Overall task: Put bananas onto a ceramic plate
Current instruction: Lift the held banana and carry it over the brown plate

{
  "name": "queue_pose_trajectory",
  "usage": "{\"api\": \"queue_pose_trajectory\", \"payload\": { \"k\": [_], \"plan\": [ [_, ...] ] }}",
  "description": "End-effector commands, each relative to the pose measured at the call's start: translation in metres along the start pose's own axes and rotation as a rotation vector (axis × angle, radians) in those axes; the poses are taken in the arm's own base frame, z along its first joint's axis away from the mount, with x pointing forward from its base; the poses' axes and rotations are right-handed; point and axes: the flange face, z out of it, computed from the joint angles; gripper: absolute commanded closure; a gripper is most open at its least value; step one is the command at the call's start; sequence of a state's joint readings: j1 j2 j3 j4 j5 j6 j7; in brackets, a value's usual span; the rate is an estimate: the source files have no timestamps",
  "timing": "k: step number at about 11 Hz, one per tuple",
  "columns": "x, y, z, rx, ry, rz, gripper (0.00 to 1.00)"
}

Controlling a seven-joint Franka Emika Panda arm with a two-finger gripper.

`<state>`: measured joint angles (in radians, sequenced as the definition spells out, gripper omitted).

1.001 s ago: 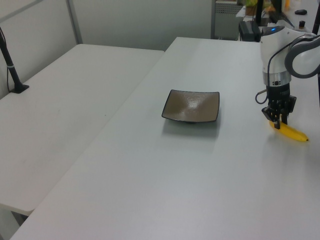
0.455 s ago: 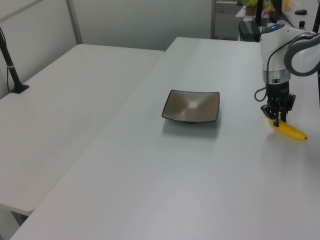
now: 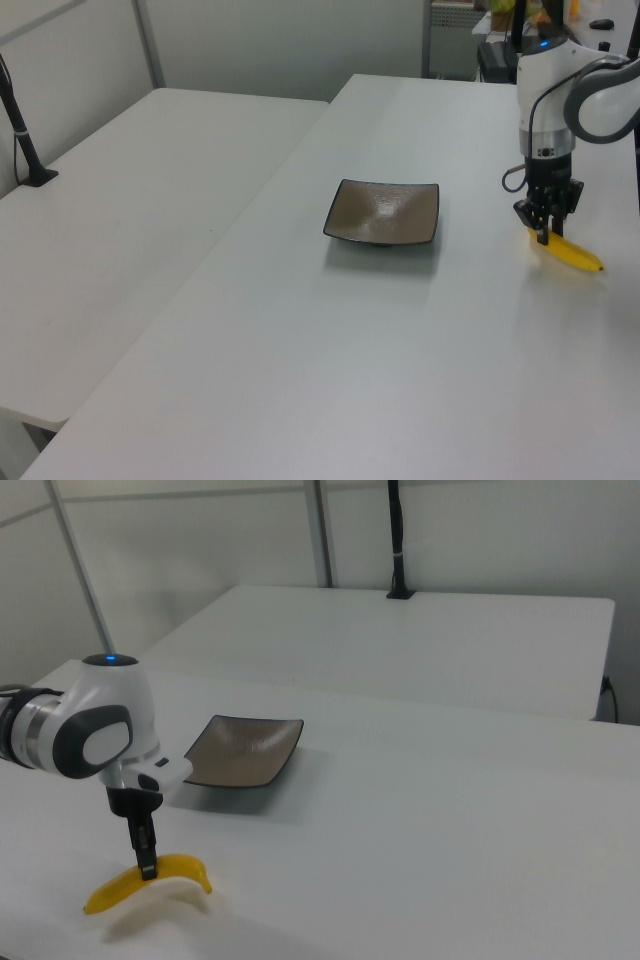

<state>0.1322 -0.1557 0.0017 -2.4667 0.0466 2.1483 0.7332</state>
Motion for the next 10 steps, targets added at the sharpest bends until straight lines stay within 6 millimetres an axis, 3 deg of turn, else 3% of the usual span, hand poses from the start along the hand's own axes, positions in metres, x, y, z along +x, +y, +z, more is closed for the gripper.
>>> {"api": "queue_pose_trajectory", "payload": {
  "k": [1, 4, 10],
  "plan": [
    [0.014, -0.007, -0.051, 0.012, 0.035, -0.018, 0.72],
    [0.027, -0.017, -0.101, 0.043, 0.069, -0.058, 0.72],
    [0.066, -0.057, -0.152, 0.069, 0.100, -0.138, 0.72]
  ]
}}
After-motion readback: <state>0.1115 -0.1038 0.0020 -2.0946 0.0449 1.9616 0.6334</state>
